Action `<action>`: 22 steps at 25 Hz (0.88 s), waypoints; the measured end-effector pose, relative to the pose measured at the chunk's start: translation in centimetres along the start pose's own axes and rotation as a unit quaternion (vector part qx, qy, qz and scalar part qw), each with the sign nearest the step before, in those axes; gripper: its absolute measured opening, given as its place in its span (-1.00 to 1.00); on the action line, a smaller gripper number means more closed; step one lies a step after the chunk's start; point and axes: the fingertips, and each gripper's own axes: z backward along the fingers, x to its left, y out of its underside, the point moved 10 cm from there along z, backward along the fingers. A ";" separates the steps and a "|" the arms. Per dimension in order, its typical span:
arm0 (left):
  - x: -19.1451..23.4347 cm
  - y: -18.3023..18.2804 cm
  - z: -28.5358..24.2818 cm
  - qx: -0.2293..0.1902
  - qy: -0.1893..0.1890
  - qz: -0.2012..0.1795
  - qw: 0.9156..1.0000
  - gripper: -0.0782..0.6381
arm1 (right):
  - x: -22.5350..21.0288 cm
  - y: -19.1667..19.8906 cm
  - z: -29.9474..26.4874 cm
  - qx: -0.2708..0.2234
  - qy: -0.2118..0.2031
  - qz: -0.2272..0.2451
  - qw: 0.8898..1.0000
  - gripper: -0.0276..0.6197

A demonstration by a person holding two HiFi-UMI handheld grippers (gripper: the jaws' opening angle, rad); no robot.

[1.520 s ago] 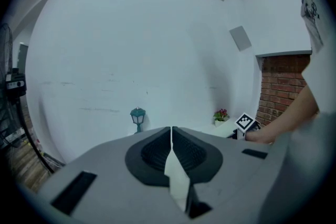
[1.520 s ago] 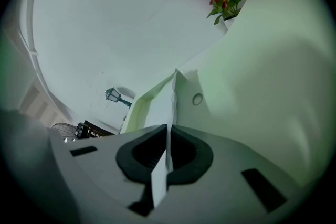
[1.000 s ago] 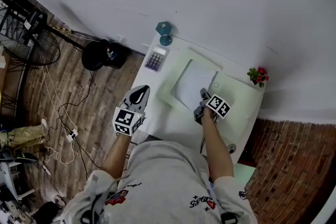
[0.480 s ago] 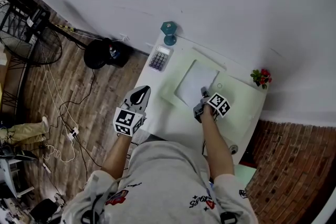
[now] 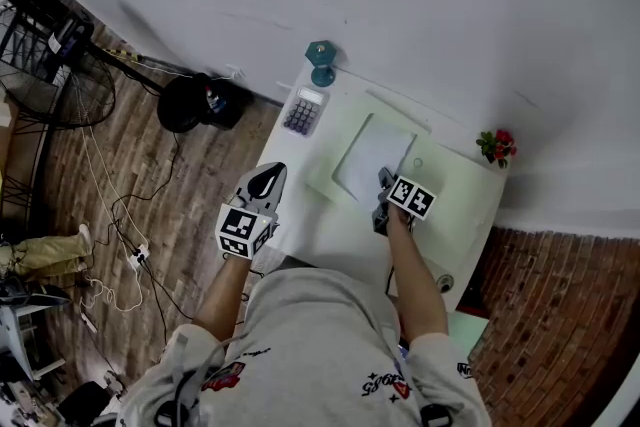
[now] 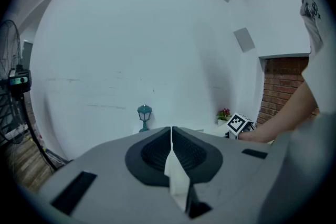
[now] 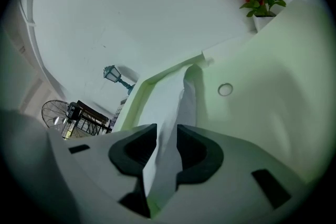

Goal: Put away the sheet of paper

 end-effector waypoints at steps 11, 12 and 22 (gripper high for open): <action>-0.3 0.0 -0.2 0.004 0.007 -0.001 1.000 -0.70 | -2.5 0.6 1.0 0.028 -0.049 0.018 0.998 -0.87; -0.5 -0.1 -0.2 0.005 0.008 -0.002 1.000 -0.70 | -2.6 0.6 0.7 0.032 -0.048 0.022 0.998 -0.88; -0.5 0.0 0.3 0.008 0.001 -0.006 1.000 -0.70 | -3.0 1.1 -0.7 0.069 -0.004 0.089 0.994 -0.87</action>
